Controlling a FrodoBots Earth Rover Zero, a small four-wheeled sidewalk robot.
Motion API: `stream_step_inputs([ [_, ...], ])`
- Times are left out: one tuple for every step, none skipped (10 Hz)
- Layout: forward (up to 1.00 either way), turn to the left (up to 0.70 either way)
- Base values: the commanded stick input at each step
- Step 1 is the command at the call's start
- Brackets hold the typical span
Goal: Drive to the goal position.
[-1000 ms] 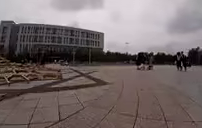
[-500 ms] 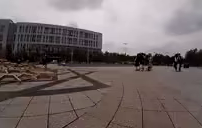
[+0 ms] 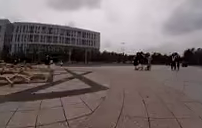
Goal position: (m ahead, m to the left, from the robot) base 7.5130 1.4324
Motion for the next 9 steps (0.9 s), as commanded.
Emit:
stream_step_inputs([
  [0.53, -0.12],
  [0.53, -0.12],
  [0.49, -0.19],
  [0.0, 0.0],
  [0.0, 0.0],
  [0.0, 0.0],
  [0.0, 0.0],
  [0.0, 0.0],
  [0.0, 0.0],
])
